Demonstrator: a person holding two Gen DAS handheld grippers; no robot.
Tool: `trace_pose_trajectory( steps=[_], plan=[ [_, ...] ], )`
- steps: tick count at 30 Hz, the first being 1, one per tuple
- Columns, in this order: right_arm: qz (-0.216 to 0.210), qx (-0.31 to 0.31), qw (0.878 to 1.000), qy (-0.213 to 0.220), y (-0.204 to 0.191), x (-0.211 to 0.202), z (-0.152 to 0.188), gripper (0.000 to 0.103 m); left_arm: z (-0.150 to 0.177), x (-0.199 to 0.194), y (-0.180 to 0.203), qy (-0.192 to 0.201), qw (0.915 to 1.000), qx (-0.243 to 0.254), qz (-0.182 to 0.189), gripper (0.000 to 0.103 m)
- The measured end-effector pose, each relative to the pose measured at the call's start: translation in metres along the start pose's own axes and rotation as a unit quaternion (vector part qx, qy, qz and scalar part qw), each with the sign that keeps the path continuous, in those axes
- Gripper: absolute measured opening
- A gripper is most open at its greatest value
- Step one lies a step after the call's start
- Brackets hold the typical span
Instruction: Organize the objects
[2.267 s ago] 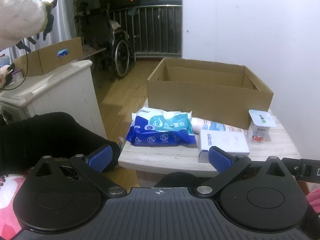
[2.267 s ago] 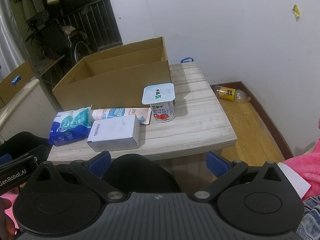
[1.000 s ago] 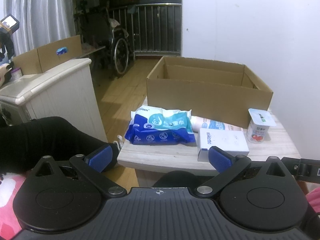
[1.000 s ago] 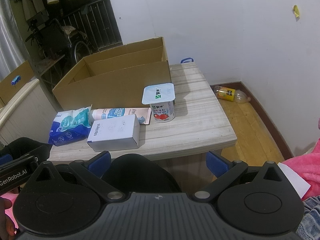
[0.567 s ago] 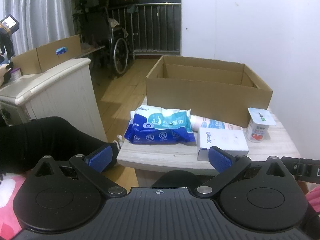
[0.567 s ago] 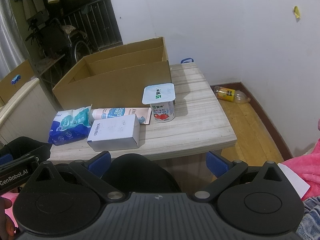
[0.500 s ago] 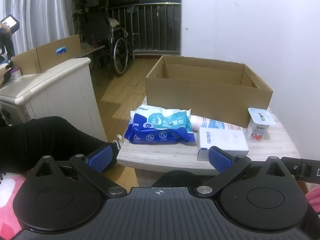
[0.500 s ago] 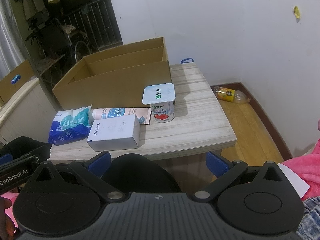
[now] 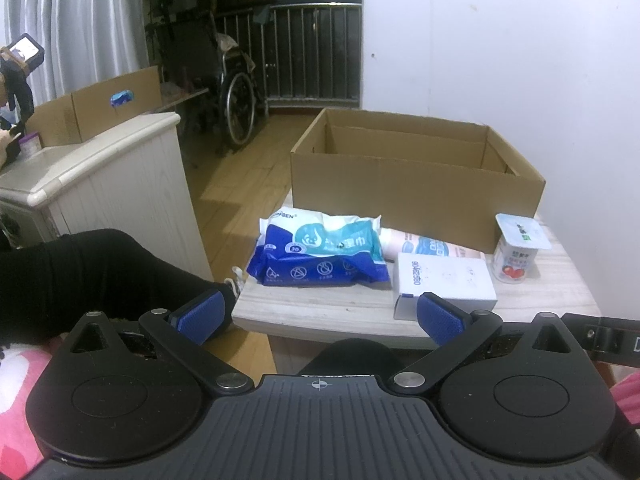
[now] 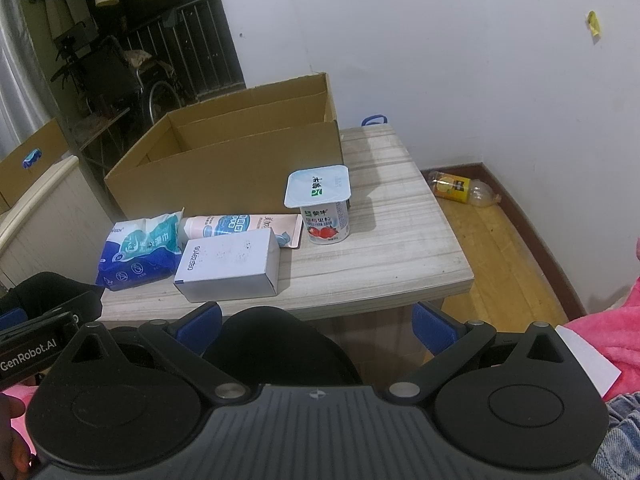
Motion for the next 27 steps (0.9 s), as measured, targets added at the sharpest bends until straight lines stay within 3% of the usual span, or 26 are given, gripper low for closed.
trace_pose_trajectory(
  steps=[27],
  plan=[
    [-0.001,0.001,1.0,0.001,0.0003,0.0006,0.0005,0.103,-0.0002,0.0041,-0.003,-0.013,0.9998,-0.011,-0.005,0.103]
  ],
)
Point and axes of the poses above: each gripper's, at about its wrist camera, not at the fingertips, and x roughly the way its jaws point, y to its right, z to its underside, the point moved 7 cm from there along x, roughly the way its jaws point, and after that the axes turned 13 degrees about -x, right-handed, at the moved point
